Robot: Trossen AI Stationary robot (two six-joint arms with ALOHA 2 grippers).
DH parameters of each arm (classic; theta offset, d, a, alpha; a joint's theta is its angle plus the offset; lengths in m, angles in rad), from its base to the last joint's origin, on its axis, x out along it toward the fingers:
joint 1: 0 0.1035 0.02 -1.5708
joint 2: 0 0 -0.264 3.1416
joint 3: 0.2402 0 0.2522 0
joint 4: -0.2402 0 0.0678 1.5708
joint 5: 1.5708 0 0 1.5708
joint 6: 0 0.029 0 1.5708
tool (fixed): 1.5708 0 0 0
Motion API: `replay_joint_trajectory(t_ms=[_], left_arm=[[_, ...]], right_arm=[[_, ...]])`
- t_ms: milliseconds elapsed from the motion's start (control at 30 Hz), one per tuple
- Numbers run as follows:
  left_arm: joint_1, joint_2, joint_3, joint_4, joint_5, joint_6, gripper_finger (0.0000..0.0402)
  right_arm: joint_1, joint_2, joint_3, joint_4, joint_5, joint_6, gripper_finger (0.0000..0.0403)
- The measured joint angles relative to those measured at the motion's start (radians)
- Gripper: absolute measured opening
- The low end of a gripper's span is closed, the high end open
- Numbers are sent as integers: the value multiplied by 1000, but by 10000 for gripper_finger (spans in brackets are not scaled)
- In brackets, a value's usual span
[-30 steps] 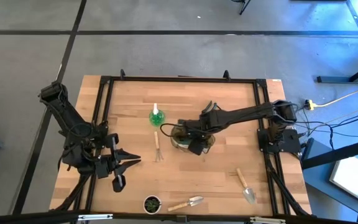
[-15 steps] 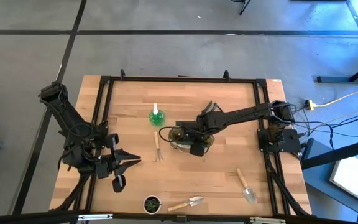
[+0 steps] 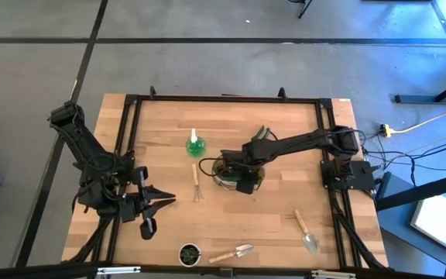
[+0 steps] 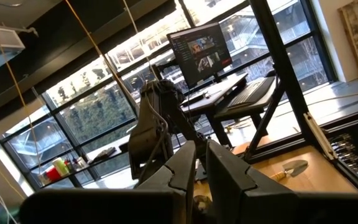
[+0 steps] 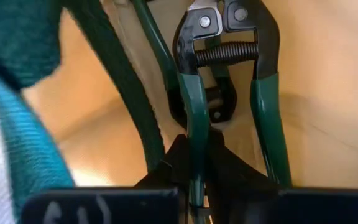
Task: Pick & Place Garden tools in Gardening bag
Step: Put the green pruning shears into the green gardening bag, then adjust the green gardening bag
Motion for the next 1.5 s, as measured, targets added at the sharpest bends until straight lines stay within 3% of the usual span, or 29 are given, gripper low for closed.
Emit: replay_joint_trajectory(t_ms=[433,767,967,1500], left_arm=[[0,0,0,0,-1,-4,33],[0,0,0,0,-22,-3,31],[0,0,0,0,-26,-4,31],[0,0,0,-1,-27,-5,31]], right_arm=[[1,5,0,14,-1,0,29],[1,5,0,10,-3,22,144],[1,5,0,-5,-3,38,183],[4,5,219,-150,1,-48,195]])
